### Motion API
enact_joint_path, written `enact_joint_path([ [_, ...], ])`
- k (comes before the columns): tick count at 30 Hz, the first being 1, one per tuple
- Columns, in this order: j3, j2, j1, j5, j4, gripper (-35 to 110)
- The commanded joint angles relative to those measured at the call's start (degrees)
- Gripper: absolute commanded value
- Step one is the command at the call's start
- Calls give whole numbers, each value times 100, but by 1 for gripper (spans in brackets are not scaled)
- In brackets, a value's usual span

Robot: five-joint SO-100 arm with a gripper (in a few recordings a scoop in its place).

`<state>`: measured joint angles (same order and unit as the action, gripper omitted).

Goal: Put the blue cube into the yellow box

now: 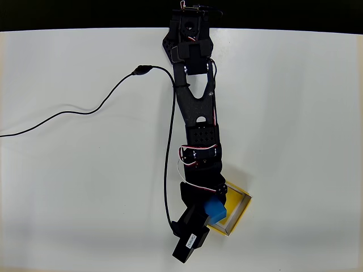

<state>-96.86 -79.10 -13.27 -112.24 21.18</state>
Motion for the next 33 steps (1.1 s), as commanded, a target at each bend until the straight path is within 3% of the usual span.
enact_joint_path([
  [1, 272, -413, -97, -18, -229, 26],
  [10, -237, -940, -325, 26, -527, 28],
  [18, -1116, -3067, -360, 18, -352, 19],
  [33, -4605, -6732, 1441, -290, 896, 1],
])
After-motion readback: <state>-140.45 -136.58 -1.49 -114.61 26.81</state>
